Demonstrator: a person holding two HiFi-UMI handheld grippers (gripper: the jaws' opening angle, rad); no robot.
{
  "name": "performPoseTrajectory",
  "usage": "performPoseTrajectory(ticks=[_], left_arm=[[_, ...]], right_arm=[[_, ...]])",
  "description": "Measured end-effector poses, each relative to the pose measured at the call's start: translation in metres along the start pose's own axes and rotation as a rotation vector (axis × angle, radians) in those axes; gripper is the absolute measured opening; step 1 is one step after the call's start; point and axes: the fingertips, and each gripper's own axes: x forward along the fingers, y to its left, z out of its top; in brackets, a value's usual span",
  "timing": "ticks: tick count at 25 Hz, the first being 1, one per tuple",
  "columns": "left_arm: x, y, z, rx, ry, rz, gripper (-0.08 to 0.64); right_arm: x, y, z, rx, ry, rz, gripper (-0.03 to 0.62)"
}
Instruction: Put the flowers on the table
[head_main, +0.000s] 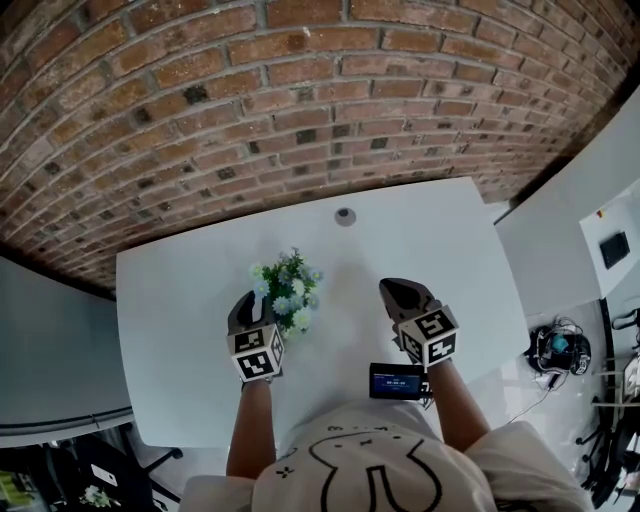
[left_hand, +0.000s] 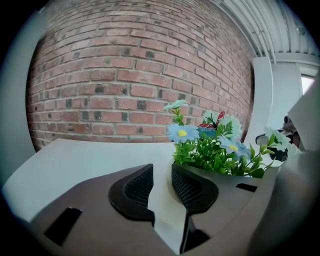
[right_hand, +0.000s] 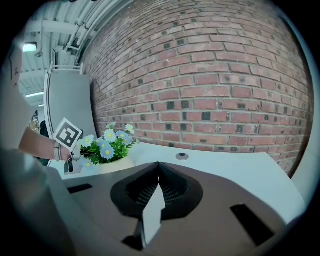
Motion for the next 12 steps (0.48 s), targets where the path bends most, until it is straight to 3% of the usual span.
performPoseTrajectory(ticks=[12], left_arm=[[-0.032,0.008,0.010,-0.020,-0.047,0.015,0.109]], right_arm=[[-0.030,0.012,0.009,-0.001,-0.056,-0.037,0.017]])
